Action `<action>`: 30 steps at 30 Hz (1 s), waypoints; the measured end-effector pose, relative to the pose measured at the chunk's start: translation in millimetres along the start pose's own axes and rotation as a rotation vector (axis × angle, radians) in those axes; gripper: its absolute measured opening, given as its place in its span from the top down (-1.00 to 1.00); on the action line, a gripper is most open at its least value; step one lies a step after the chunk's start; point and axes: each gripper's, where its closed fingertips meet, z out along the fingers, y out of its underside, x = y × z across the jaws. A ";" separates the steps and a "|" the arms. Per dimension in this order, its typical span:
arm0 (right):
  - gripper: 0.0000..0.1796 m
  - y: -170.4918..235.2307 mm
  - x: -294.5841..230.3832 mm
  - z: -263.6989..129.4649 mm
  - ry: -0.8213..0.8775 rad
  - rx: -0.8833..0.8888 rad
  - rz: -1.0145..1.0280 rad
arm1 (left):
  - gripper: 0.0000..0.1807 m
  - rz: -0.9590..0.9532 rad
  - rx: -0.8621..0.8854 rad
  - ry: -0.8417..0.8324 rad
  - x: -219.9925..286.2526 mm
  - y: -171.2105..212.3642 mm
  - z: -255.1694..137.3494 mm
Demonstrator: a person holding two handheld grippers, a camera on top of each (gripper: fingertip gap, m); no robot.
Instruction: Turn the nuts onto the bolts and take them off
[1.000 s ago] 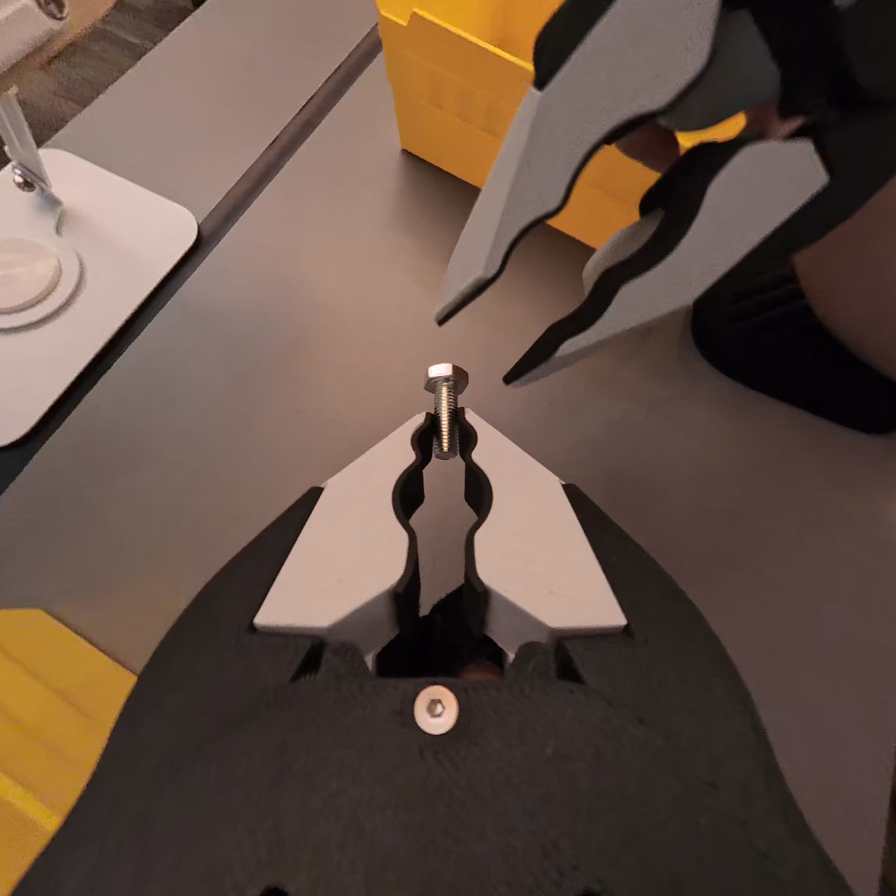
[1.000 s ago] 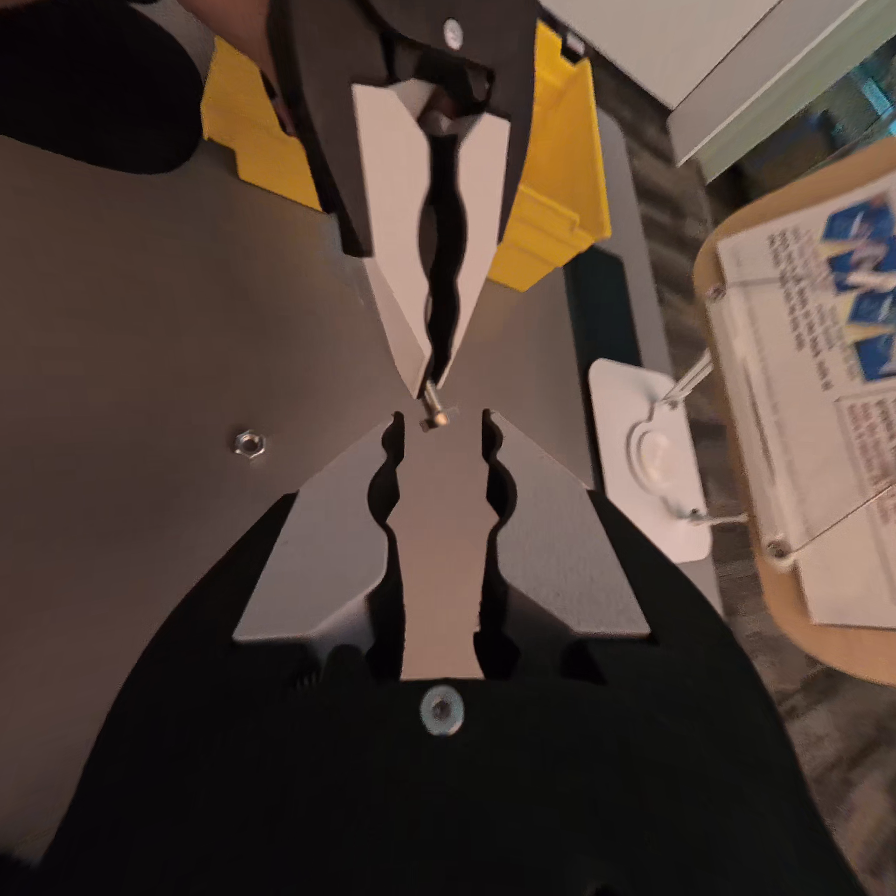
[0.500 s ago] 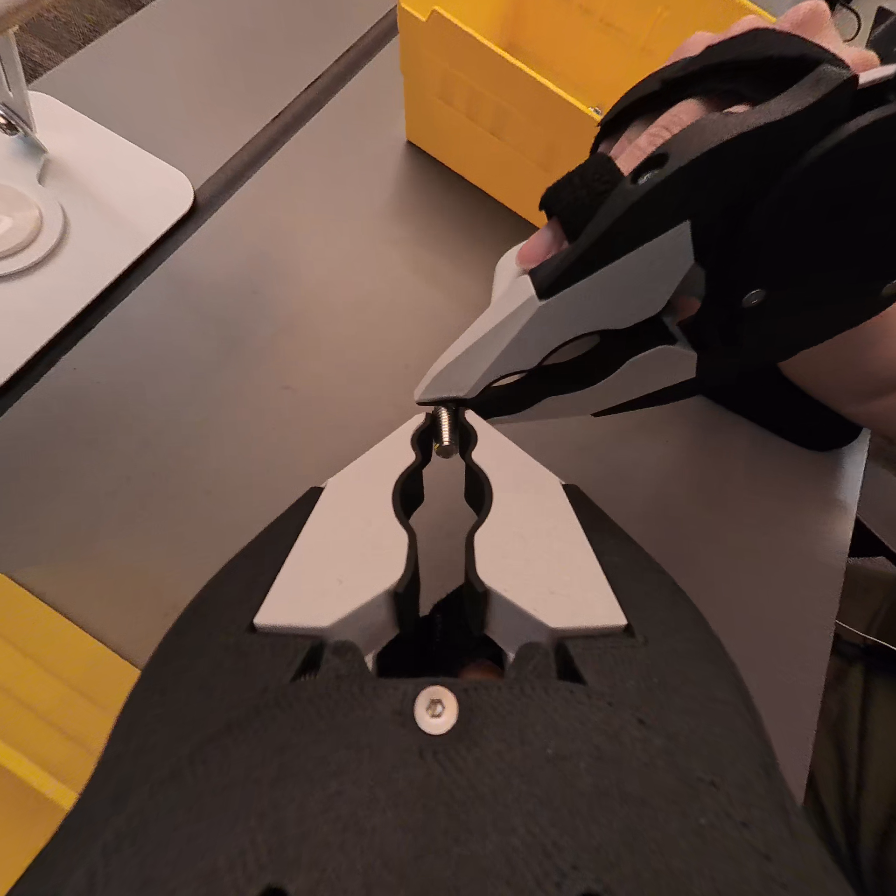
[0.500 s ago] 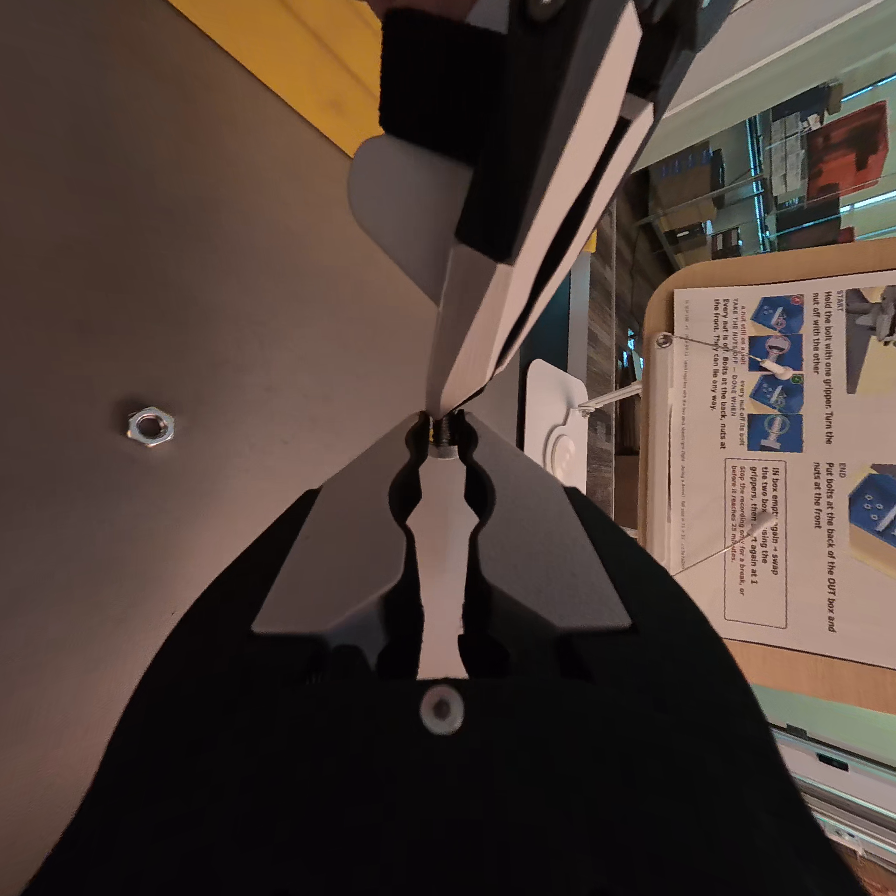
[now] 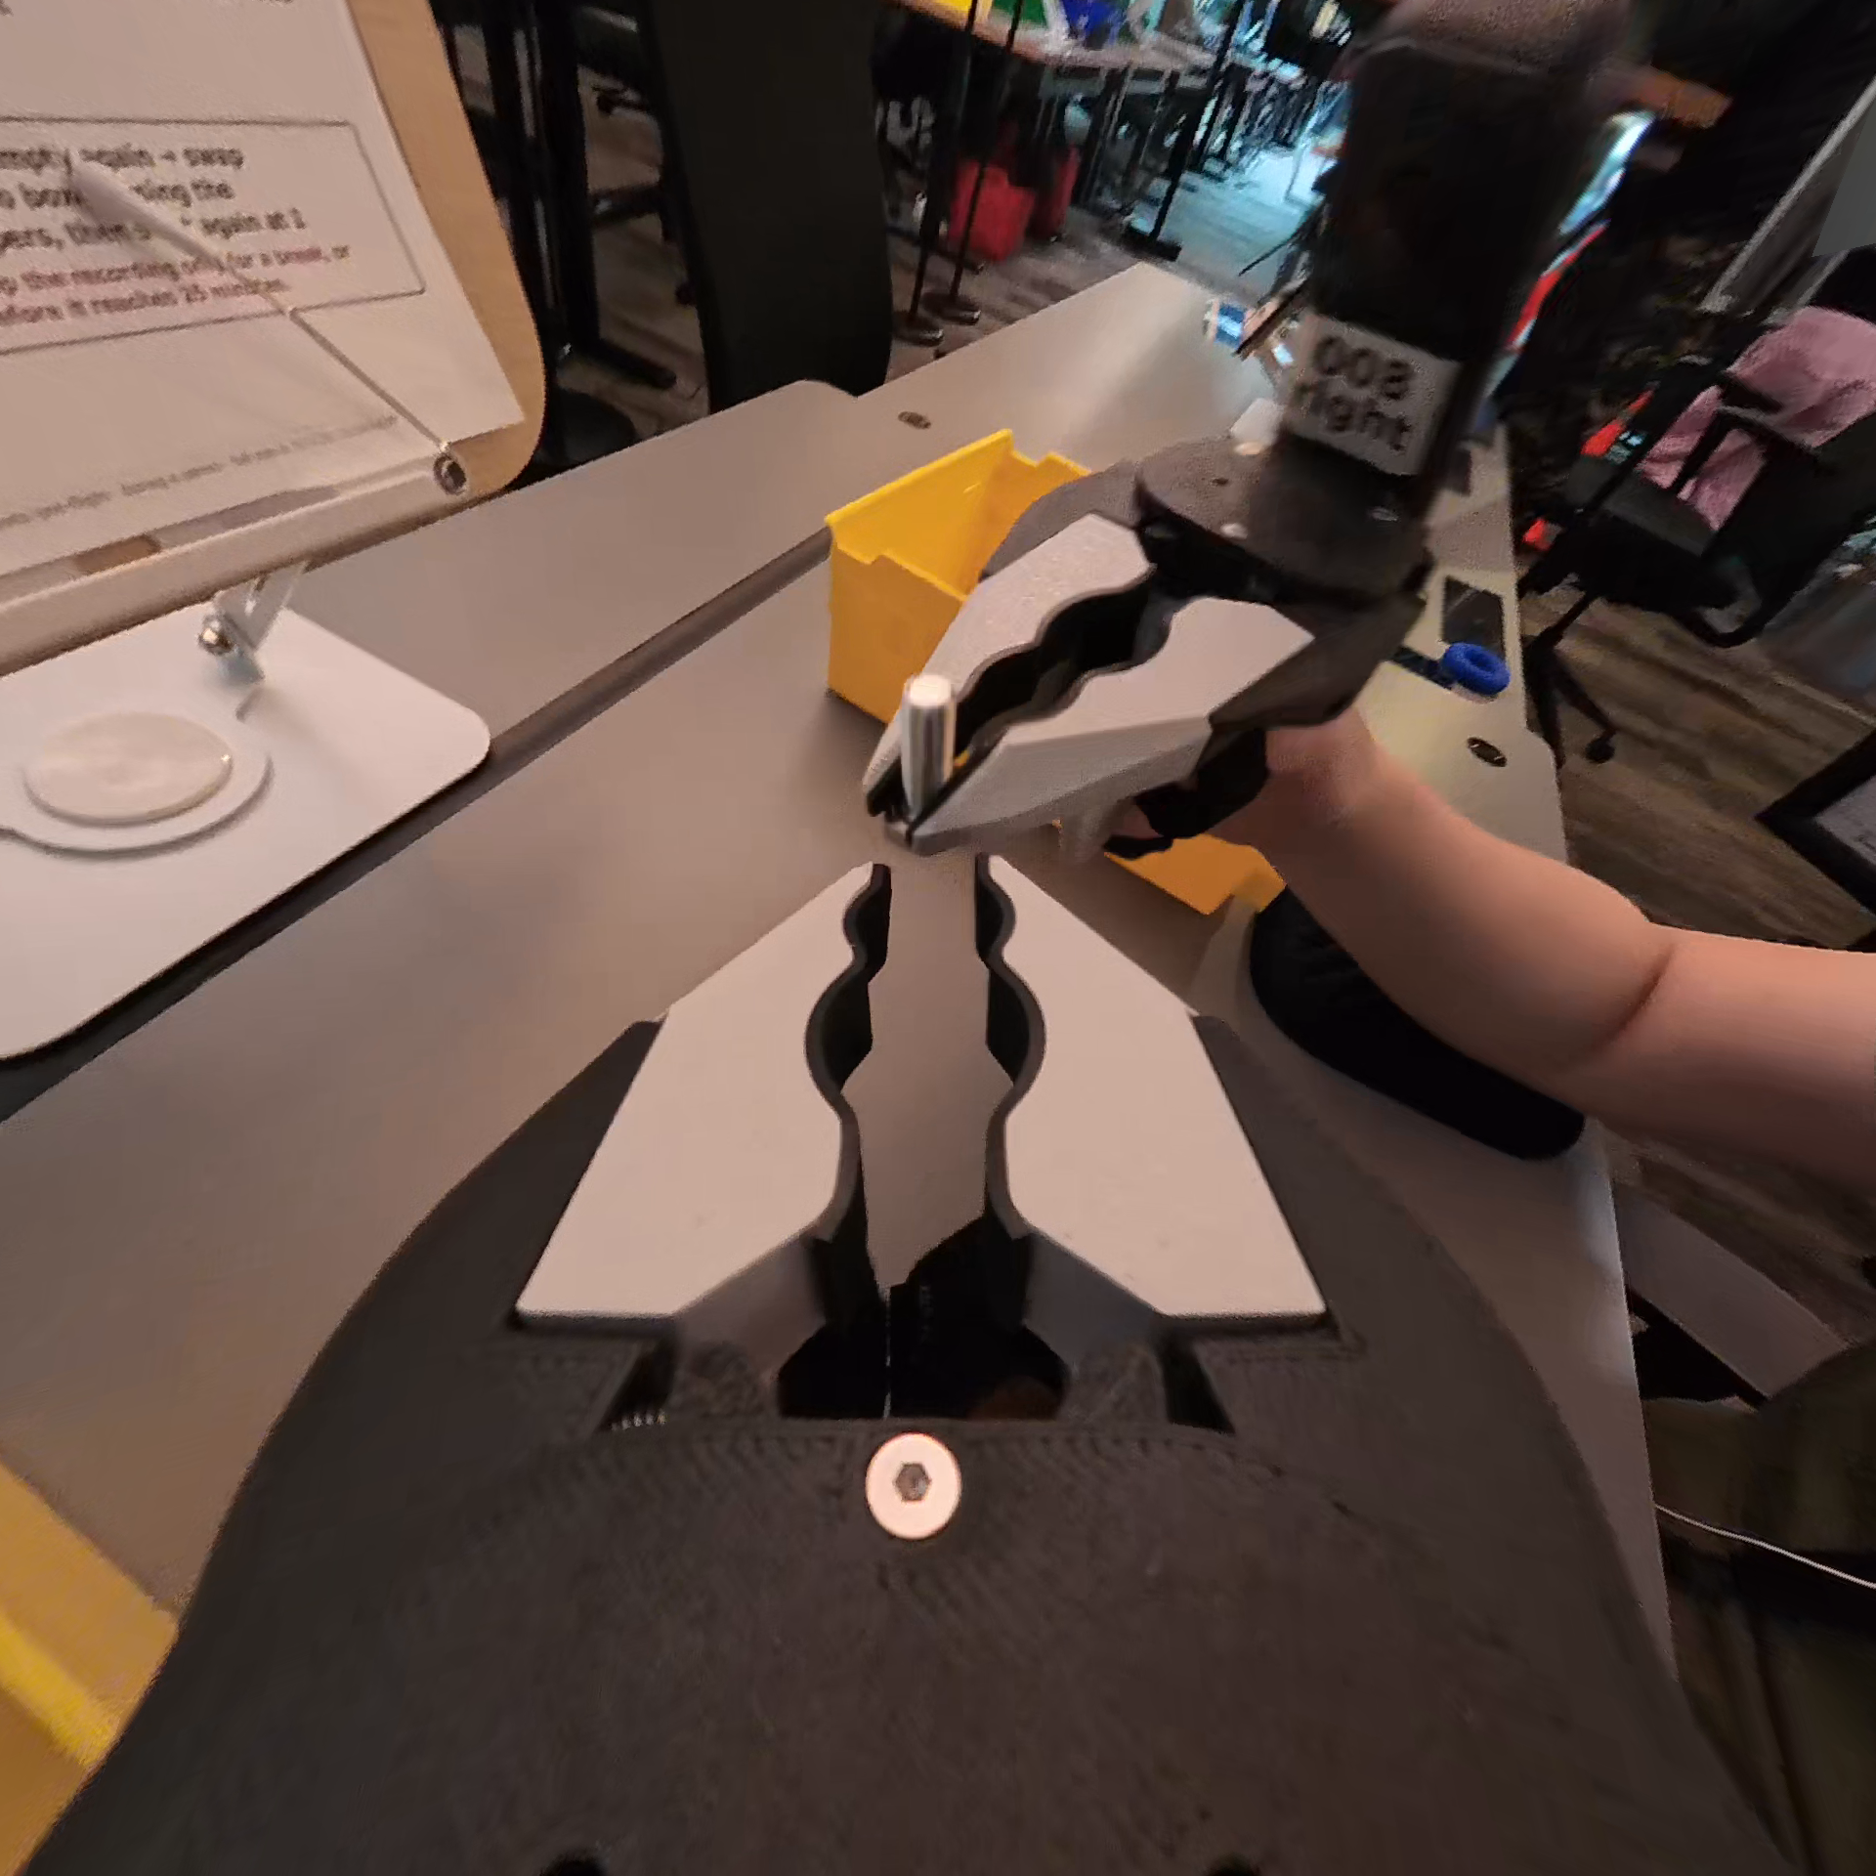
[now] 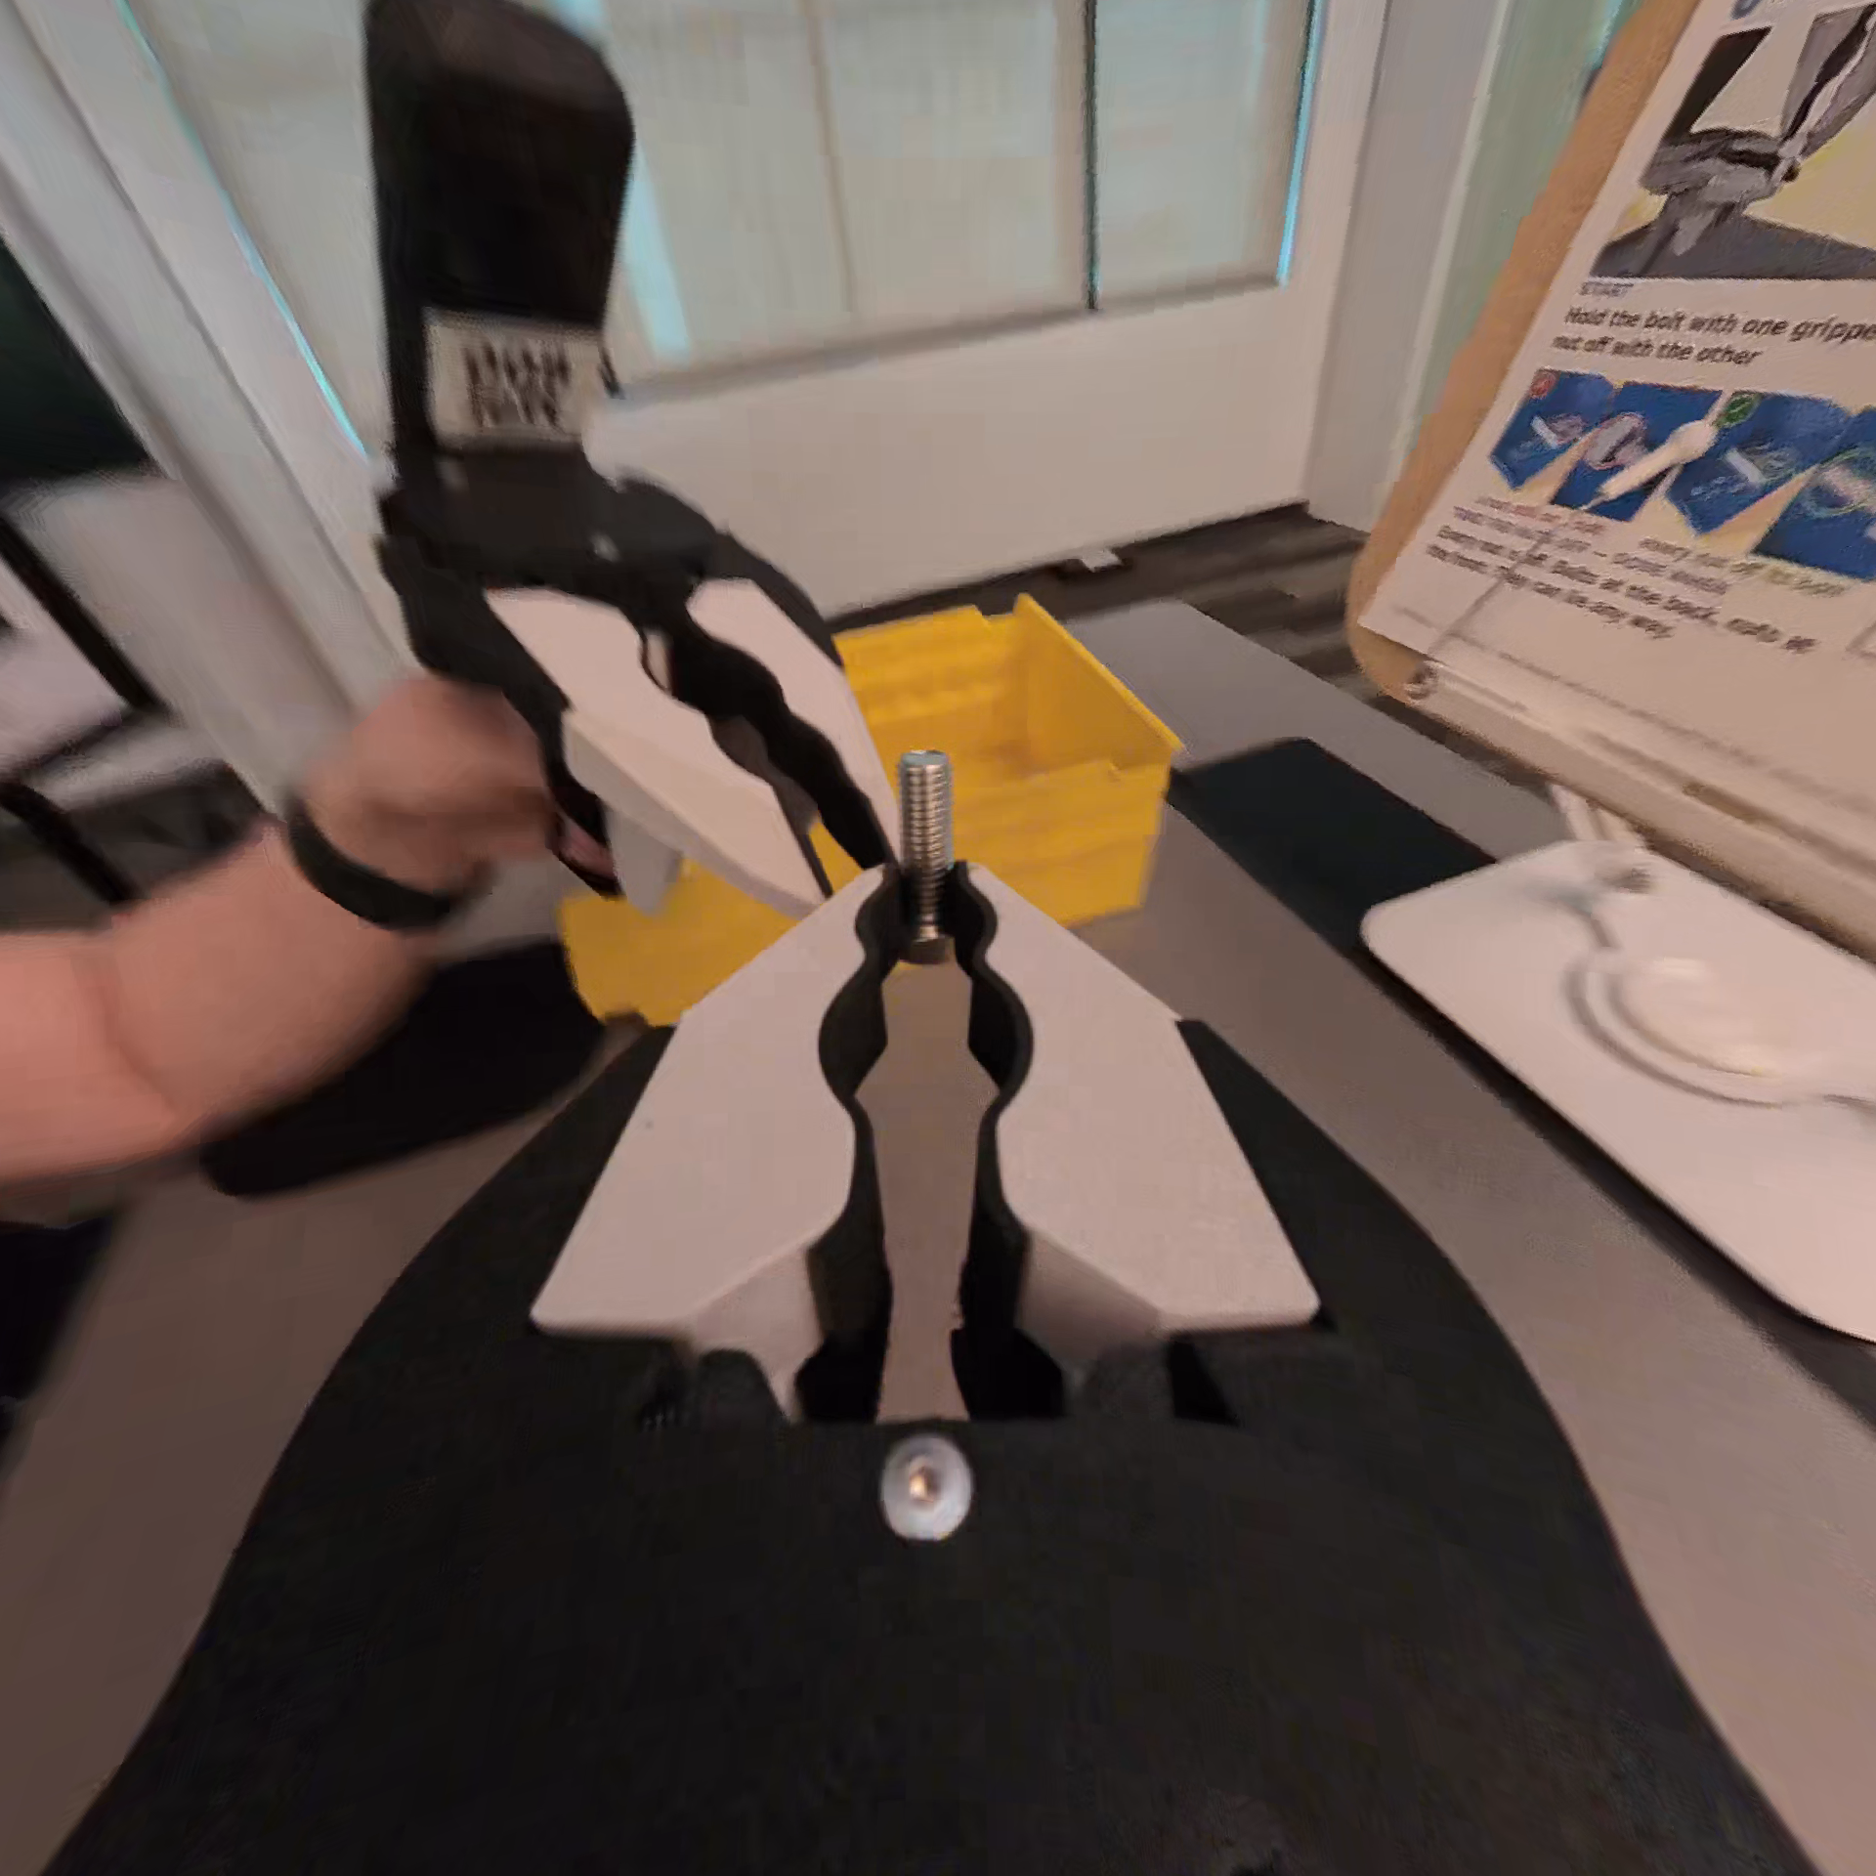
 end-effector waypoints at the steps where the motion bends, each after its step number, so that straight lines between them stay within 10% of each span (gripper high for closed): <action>1: 0.91 -6.7 -2.1 -2.9 -0.037 0.046 0.052 | 0.82 0.013 0.028 0.014 2.6 -3.6 0.3; 30: 0.91 -36.4 -19.2 -1.8 -0.066 0.250 0.164 | 0.82 0.066 0.250 0.006 16.9 -28.4 2.3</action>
